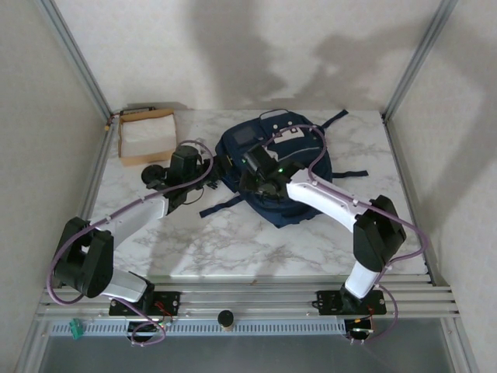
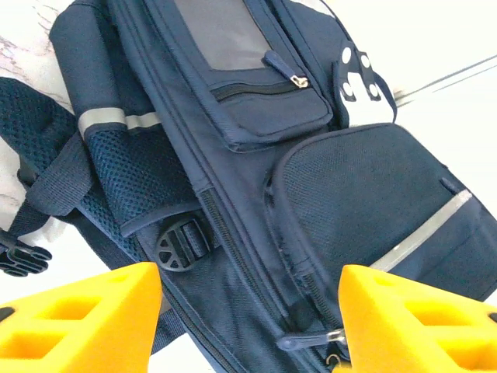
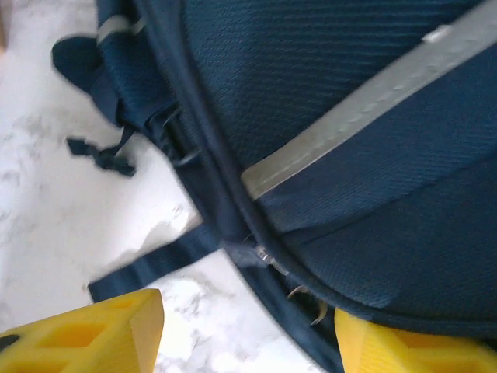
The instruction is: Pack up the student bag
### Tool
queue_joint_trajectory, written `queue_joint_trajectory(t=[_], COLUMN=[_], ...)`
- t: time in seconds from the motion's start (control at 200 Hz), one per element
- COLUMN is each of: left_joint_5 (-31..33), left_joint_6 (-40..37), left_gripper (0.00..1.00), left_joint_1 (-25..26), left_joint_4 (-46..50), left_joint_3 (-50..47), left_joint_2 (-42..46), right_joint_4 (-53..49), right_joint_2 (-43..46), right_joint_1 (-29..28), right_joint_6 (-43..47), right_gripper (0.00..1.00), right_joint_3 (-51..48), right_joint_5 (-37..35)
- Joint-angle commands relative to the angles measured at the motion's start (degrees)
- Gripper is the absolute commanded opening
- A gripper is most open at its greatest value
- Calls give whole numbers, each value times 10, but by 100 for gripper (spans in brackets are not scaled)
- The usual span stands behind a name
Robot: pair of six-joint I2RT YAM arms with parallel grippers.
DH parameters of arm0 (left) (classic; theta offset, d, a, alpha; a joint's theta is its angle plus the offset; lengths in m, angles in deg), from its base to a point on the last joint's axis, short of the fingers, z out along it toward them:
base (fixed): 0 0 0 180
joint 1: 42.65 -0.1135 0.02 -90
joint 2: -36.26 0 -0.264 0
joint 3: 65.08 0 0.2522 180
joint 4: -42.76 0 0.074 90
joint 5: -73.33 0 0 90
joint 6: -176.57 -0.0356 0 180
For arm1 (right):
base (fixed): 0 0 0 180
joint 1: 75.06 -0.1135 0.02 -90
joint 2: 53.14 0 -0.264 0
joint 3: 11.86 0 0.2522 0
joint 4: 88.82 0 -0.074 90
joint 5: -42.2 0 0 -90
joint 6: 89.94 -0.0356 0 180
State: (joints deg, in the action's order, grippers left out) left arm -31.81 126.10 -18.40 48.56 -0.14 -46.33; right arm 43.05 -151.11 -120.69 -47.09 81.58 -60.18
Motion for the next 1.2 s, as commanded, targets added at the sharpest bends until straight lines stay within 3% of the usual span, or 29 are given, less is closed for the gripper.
queue_joint_trajectory(t=[0.0,0.105,0.215,0.28,0.446,0.621,0.951,1.197], left_joint_5=[5,-15,-20,-19,-14,20,71,59], left_joint_6=[10,26,37,41,43,32,6,8], left_gripper=[62,62,62,62,62,64,66,67], left_joint_1=[-2,2,13,18,23,21,8,-10], left_joint_4=[-23,-55,-69,-74,-77,-48,-6,-13], left_joint_3=[-3,-15,-16,-13,-10,-12,-30,-48], left_joint_2=[8,7,1,-5,-8,6,55,72], right_joint_4=[6,11,-5,-25,-59,-100,-146,-203], right_joint_2=[33,60,85,92,100,31,-108,-168], right_joint_1=[55,115,129,115,30,-35,-60,-58], right_joint_6=[30,61,78,64,-25,-115,-197,-228], right_gripper=[60,58,58,60,62,63,55,44], right_joint_3=[-16,-41,-51,-52,-47,9,145,184], right_joint_5=[-40,-17,2,17,-23,-79,-158,-239])
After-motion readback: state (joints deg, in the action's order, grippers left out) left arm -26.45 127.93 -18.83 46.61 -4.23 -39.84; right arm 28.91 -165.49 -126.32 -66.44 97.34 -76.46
